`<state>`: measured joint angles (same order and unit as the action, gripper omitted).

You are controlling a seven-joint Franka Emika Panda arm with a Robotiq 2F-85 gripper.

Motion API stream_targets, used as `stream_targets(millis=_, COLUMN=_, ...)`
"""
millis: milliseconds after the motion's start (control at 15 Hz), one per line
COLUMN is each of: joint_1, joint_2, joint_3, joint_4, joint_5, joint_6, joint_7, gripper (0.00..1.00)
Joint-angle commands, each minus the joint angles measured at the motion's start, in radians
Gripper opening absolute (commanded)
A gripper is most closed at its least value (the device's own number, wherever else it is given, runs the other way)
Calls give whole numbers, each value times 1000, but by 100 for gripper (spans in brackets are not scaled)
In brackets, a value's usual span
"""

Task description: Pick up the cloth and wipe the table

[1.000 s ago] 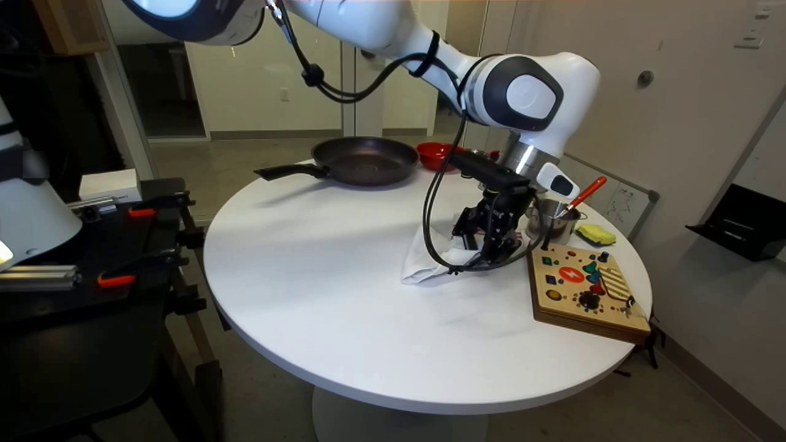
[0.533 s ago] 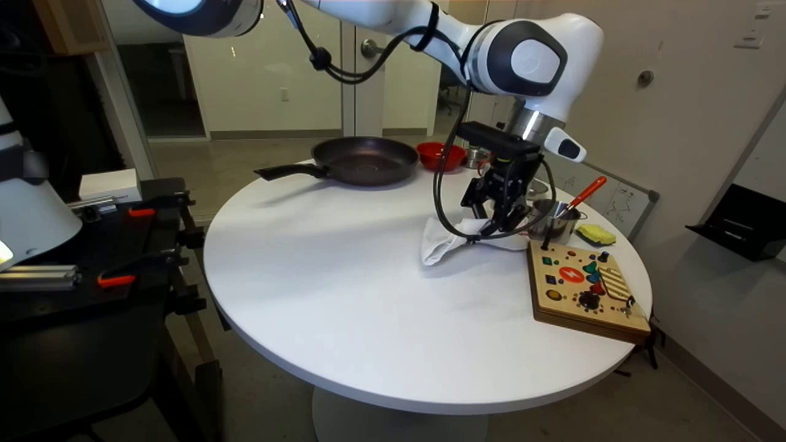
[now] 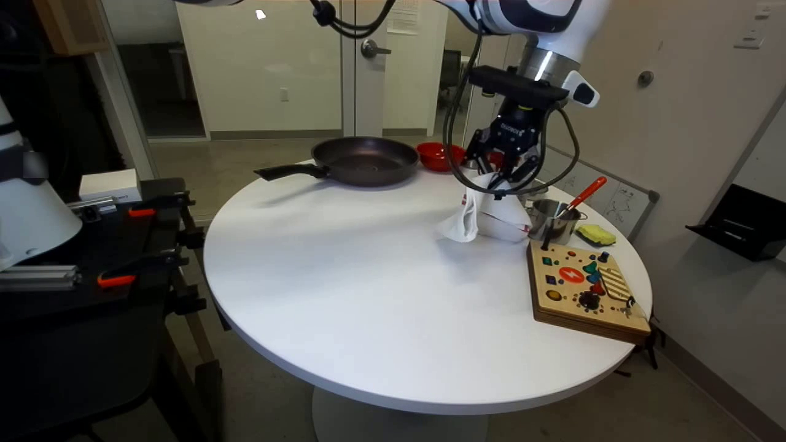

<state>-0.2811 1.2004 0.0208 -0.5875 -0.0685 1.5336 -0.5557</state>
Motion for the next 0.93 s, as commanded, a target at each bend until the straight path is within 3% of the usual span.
stream_targets(millis=0, joint_1=-54, joint_2=-56, joint_3=49, joint_4=-24, joint_5=43, joint_6=-83, joint_7=-121, gripper=2)
stream_targets(millis=867, joint_1=-150, joint_2=-118, joint_3=130, joint_4=-78, joint_5=61, joint_6=-112, joint_7=-382, gripper=2)
